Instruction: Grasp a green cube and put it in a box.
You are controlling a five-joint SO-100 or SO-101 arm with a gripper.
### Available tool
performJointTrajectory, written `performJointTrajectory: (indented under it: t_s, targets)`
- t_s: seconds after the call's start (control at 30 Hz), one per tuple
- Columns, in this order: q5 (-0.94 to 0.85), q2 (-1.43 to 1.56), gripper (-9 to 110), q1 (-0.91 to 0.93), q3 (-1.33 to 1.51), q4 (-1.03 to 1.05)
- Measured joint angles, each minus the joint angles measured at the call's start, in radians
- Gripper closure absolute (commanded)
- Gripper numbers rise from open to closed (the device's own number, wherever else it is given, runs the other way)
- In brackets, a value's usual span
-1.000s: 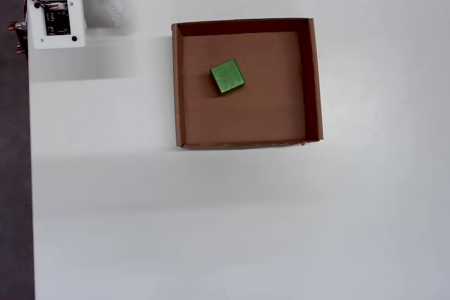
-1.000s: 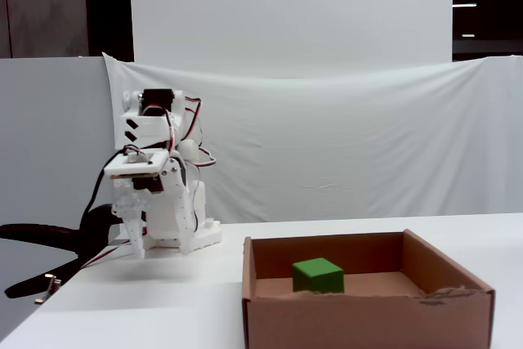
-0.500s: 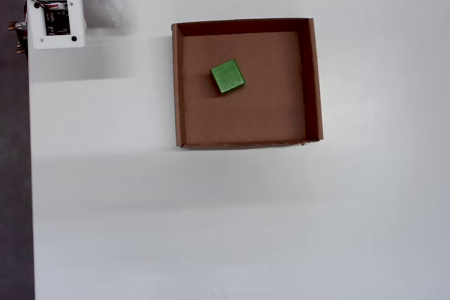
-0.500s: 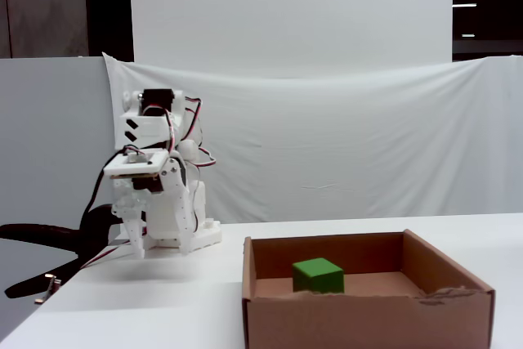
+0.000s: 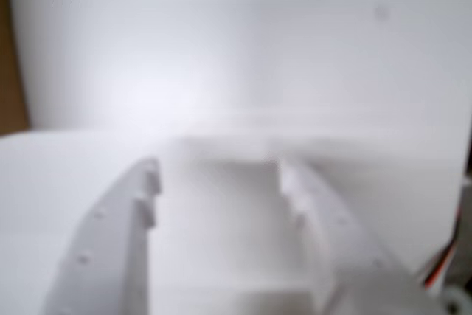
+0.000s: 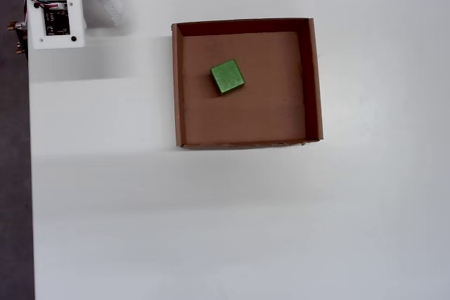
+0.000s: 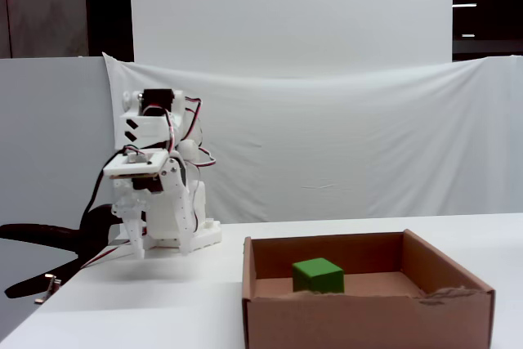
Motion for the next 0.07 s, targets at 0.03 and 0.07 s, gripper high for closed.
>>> performJointTrajectory:
  t_s: [0.03,0.07]
  targets:
    - [0.0,0.0,79,0.0,0.0,0.0]
    - [0.0,0.0,79,0.0,0.0,0.0]
